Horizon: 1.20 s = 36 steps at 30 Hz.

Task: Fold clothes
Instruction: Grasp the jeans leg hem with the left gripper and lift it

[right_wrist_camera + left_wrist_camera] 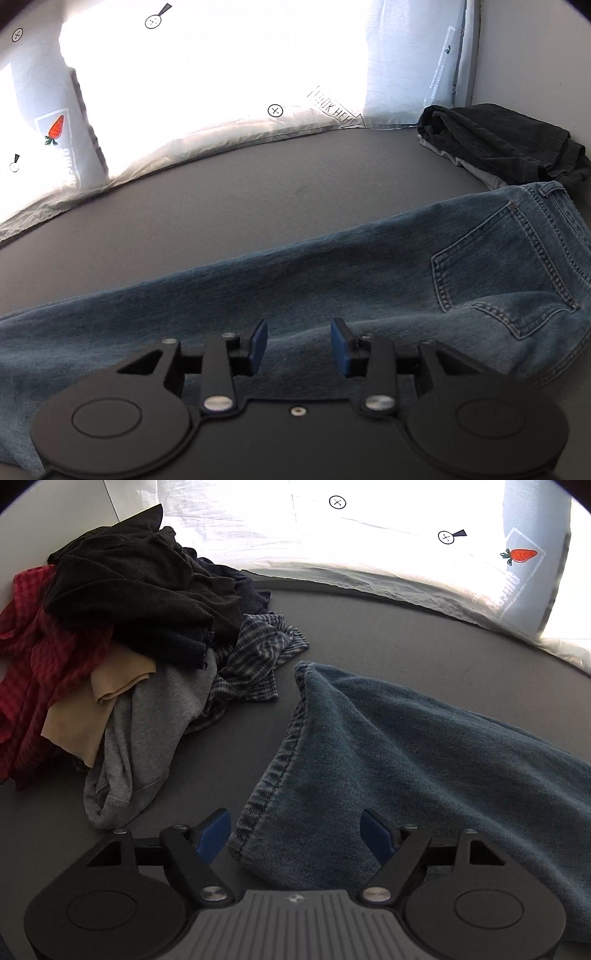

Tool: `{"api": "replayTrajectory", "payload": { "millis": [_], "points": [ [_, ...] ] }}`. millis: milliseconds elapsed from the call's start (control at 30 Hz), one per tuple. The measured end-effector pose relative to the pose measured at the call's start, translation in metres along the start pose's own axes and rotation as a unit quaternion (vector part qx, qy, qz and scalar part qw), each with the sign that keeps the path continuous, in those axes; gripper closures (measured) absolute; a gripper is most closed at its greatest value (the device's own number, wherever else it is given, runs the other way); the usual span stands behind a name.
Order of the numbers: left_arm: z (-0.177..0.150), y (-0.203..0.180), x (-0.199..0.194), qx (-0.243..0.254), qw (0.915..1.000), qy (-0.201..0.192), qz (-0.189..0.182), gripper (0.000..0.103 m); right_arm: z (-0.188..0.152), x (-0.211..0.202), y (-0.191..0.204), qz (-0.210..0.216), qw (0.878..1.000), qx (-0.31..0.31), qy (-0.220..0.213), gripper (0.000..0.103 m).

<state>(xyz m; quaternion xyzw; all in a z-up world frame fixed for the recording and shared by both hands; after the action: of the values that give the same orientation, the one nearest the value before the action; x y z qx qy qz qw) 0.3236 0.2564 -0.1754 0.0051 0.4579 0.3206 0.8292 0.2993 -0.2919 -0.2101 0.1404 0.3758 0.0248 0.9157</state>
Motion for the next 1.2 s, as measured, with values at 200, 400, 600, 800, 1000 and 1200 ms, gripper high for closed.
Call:
{"api": "replayTrajectory", "payload": {
  "millis": [200,400,600,800,1000,1200],
  "points": [
    [-0.043,0.028,0.008,-0.11,0.988,0.059,-0.091,0.025,-0.022,0.001,0.026,0.044,0.998,0.046,0.019,0.057],
    [-0.045,0.028,0.024,-0.166,0.9759,0.058,-0.128,0.021,-0.044,0.006,0.035,0.061,0.991,0.111,0.038,0.053],
    [-0.028,0.022,0.033,-0.172,0.9774,0.027,-0.12,0.072,-0.046,0.008,0.045,0.04,0.994,0.094,0.042,0.053],
    [0.022,0.0,-0.03,-0.082,0.9824,-0.122,-0.116,0.098,-0.044,0.012,0.049,0.025,0.995,0.082,0.051,0.053],
    [0.055,-0.034,-0.096,-0.052,0.9352,-0.25,-0.245,0.099,-0.044,0.014,0.053,0.019,0.996,0.061,0.061,0.051],
    [0.043,-0.022,-0.044,-0.067,0.9679,-0.19,-0.15,0.099,-0.045,0.012,0.051,0.024,0.996,0.059,0.064,0.052]
  ]
}}
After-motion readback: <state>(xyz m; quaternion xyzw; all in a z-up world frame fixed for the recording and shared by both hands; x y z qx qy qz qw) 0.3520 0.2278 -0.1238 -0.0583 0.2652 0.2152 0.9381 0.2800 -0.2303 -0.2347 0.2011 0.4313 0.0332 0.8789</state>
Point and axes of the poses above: each gripper's, at about its wrist camera, not at the fingertips, and x roughly the way its jaws point, y to its left, z to its top, the point moved 1 cm from there along x, roughly the way its jaws point, and after that the axes turned 15 degrees about z, right-handed, at the moved point
